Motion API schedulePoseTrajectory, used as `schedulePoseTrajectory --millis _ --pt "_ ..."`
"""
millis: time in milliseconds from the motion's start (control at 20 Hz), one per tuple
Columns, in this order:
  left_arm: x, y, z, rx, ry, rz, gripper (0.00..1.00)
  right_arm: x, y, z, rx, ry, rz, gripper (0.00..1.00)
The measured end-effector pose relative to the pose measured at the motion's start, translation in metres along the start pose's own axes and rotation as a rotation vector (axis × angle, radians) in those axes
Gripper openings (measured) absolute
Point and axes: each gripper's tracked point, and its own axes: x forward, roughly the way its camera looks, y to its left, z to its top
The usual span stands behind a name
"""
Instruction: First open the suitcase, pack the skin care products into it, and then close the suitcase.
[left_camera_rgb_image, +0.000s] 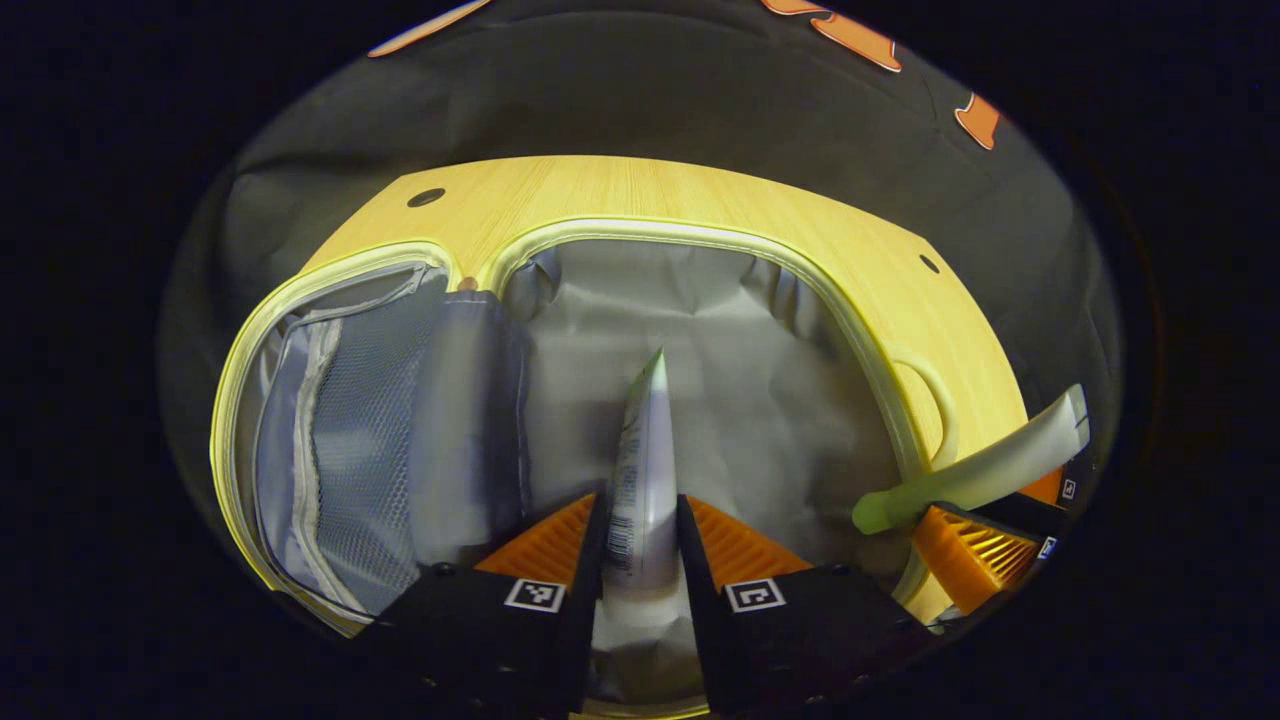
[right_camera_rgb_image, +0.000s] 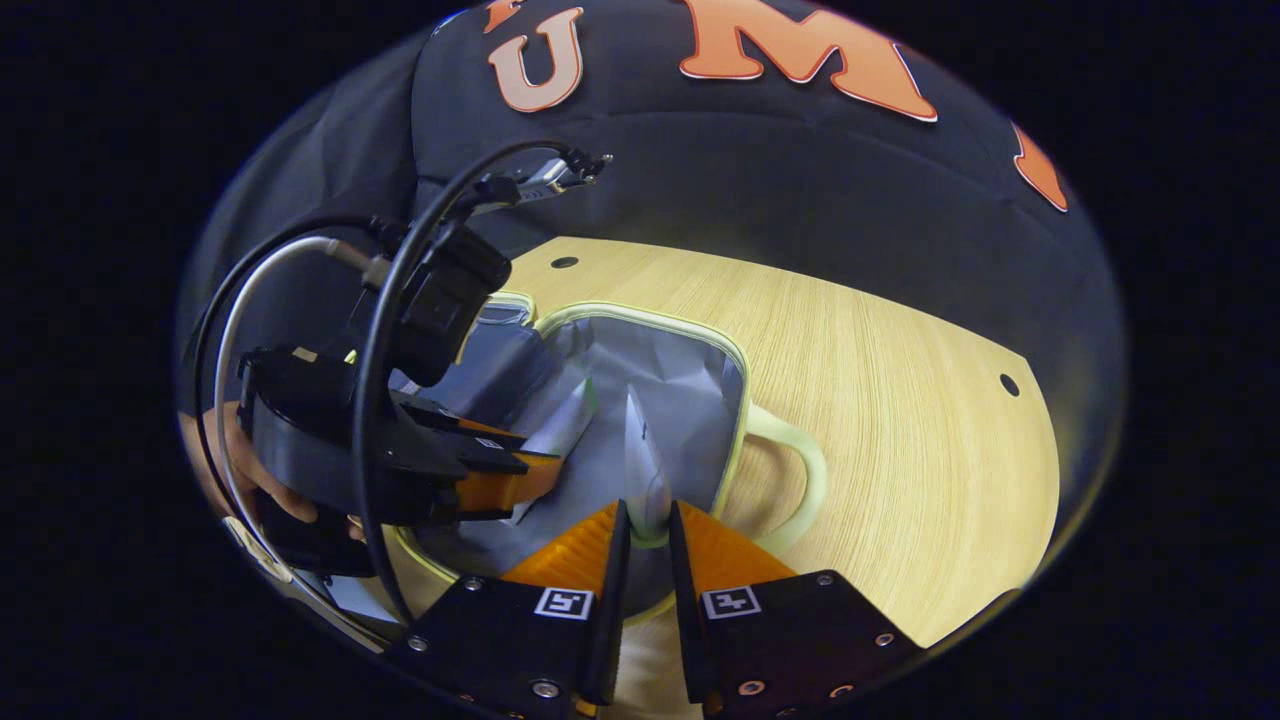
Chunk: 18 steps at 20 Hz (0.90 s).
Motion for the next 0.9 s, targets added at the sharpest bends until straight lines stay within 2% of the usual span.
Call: schedulePoseTrajectory --millis 100,150,200,300,350,500,750,800,850,900 --pt "-0.005 -0.004 0.008 -0.036 -0.046 -0.032 0.51 0.008 -0.004 -0.002 -0.005 0.013 0.021 0.26" --pt "-0.012 -0.004 0.012 -0.051 -0.078 -0.034 0.58 0.010 -0.004 -0.003 -0.010 0.023 0.023 0.26" --pt "-0.020 0.000 0.020 -0.051 -0.116 -0.027 0.61 0.012 -0.005 -0.004 -0.013 0.036 0.031 0.26" --pt "-0.043 0.019 0.035 -0.043 -0.205 0.025 0.73 0.018 -0.002 -0.010 -0.007 0.065 0.054 0.26" --pt "-0.057 0.033 0.042 -0.036 -0.248 0.072 0.76 0.021 0.000 -0.009 -0.011 0.074 0.061 0.26" --pt "-0.102 0.073 0.056 -0.040 -0.349 0.167 0.77 0.030 0.007 -0.011 -0.042 0.096 0.070 0.26" --pt "-0.177 0.162 0.051 -0.152 -0.402 0.287 0.78 0.045 0.014 -0.018 -0.039 0.142 0.067 0.26" --pt "-0.186 0.184 0.046 -0.180 -0.409 0.309 0.78 0.049 0.013 -0.020 -0.039 0.153 0.061 0.21" --pt "-0.196 0.209 0.040 -0.207 -0.414 0.330 0.79 0.049 0.014 -0.018 -0.032 0.148 0.064 0.22" --pt "-0.200 0.231 0.034 -0.232 -0.416 0.346 0.79 0.054 0.014 -0.017 -0.024 0.145 0.053 0.28"
